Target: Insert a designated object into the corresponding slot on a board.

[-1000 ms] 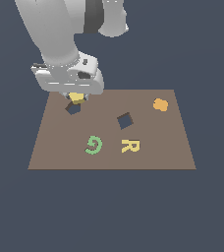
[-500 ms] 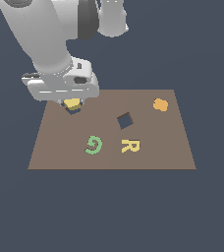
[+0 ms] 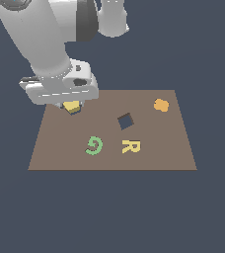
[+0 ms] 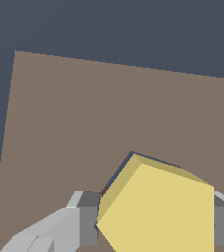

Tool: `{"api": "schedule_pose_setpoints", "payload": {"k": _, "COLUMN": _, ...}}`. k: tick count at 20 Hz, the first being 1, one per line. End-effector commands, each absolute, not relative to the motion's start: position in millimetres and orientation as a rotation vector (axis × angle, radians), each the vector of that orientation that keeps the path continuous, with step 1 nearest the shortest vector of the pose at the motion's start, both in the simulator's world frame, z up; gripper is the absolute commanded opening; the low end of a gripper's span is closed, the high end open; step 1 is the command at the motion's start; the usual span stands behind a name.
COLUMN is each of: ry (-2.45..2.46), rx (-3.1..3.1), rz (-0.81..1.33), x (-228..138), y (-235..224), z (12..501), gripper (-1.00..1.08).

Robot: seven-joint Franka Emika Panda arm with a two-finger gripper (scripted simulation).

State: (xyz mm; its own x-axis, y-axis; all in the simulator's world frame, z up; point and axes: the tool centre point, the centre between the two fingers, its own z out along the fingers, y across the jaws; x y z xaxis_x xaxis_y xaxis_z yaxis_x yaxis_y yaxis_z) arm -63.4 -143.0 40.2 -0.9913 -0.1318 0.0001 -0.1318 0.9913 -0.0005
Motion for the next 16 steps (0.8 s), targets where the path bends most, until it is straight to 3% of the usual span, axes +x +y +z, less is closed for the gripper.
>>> {"api": "schedule_pose_setpoints", "payload": {"k": 1, "ry": -3.135, "rx": 0.209, "rz": 0.001, "x": -63.2, "y": -142.9, "z": 38.8, "gripper": -1.00}}
{"api": "schedule_pose_setpoints", "payload": {"k": 6, "ry": -3.135, "rx": 0.214, "rz": 0.000, "x": -62.7, "y": -142.8, "z": 30.5, "gripper": -1.00}}
{"api": "schedule_pose_setpoints", "payload": {"k": 7, "ry": -3.135, "rx": 0.214, "rz": 0.000, "x": -62.7, "y": -142.8, "z": 30.5, "gripper": 1.00}}
{"api": "schedule_pose_setpoints", "payload": {"k": 16, "ry": -3.135, "rx": 0.214, "rz": 0.000, "x": -62.7, "y": -142.8, "z": 30.5, "gripper": 1.00}}
